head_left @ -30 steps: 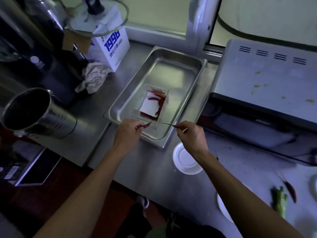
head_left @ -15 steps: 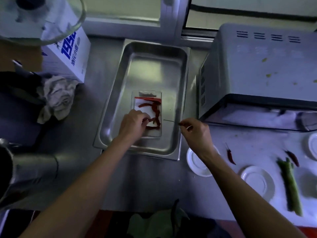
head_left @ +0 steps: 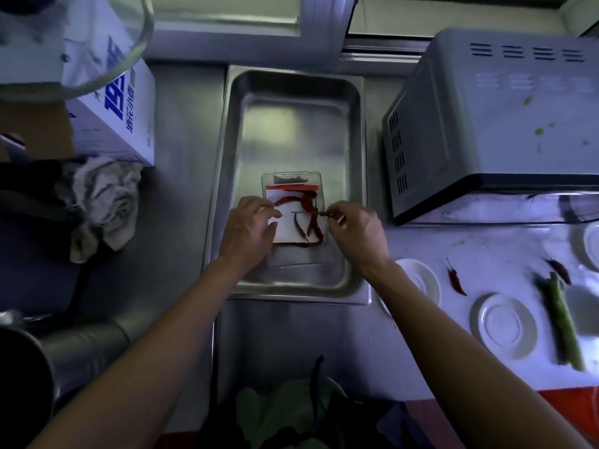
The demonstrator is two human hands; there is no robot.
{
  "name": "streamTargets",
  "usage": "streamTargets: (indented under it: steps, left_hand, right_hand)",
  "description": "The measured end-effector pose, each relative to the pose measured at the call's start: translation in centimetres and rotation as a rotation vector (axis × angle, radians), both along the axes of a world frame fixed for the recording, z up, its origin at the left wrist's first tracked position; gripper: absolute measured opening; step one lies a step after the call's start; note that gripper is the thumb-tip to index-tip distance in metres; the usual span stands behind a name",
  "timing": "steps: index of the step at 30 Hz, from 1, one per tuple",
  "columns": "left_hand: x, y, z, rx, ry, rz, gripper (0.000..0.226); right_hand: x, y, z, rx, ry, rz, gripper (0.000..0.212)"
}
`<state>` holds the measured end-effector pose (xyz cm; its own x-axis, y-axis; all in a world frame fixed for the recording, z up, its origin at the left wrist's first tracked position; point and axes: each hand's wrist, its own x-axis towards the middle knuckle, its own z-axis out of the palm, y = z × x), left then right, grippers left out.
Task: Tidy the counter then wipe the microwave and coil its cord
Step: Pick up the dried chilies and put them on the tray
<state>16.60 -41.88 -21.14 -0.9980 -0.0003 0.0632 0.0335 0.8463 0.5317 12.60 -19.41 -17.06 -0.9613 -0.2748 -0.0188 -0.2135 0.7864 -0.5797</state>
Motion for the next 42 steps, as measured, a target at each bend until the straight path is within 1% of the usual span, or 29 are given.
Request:
streamTargets:
  steps: [5, 9, 18, 23, 26, 29, 32, 34, 38, 40, 42]
  left_hand:
    - [0.2, -2.0, -0.3, 0.04, 0.0, 0.021, 0.02]
    - [0.9, -2.7, -0.4, 0.08, -0.009, 0.017, 0.02]
    - [2.8, -1.7, -0.1, 0.078, -0.077, -0.008, 0.02]
    - [3.5, -0.2, -0.1, 0.038, -0.085, -0.028, 0.026]
    - [3.8, 0.6, -0.2, -0.038, -0.097, -0.091, 0.034]
    - [4.3, 1.4, -0.5, -0.126, -0.131, -0.137, 0.045]
    - [4.9, 1.8, -0.8, -0.176, -0.153, -0.174, 0.056]
    - [5.0, 1.8, -1.1, -0.195, -0.15, -0.173, 0.055]
    - [4.6, 1.7, -1.6, -0.236, -0.155, -0.14, 0.049]
    - [4.1, 1.7, -1.6, -0.221, -0.148, -0.135, 0.047]
    - [3.3, 1.5, -1.4, -0.196, -0.137, -0.122, 0.043]
  right_hand:
    - [-0.9, -3.2, -0.9, 0.179, 0.009, 0.117, 0.013]
    - [-1.3, -5.0, -2.1, 0.252, -0.001, 0.18, 0.015]
    - [-0.8, -4.1, -3.1, 0.224, 0.055, 0.179, 0.008]
    - [0.3, -2.3, -3.4, 0.235, 0.115, 0.186, 0.012]
    - [1.9, -0.9, -4.1, 0.221, 0.13, 0.203, 0.024]
    - [3.4, 0.2, -5.0, 0.202, 0.044, 0.221, 0.044]
    - [4.6, 0.8, -5.5, 0.135, -0.024, 0.26, 0.065]
    - [5.1, 1.2, -5.6, 0.095, -0.038, 0.285, 0.075]
    - [5.1, 1.5, -5.9, 0.091, -0.067, 0.293, 0.083]
    - [4.8, 1.4, -5.9, 0.097, -0.078, 0.278, 0.082]
    - [4.2, 1.2, -5.8, 0.096, -0.082, 0.26, 0.076]
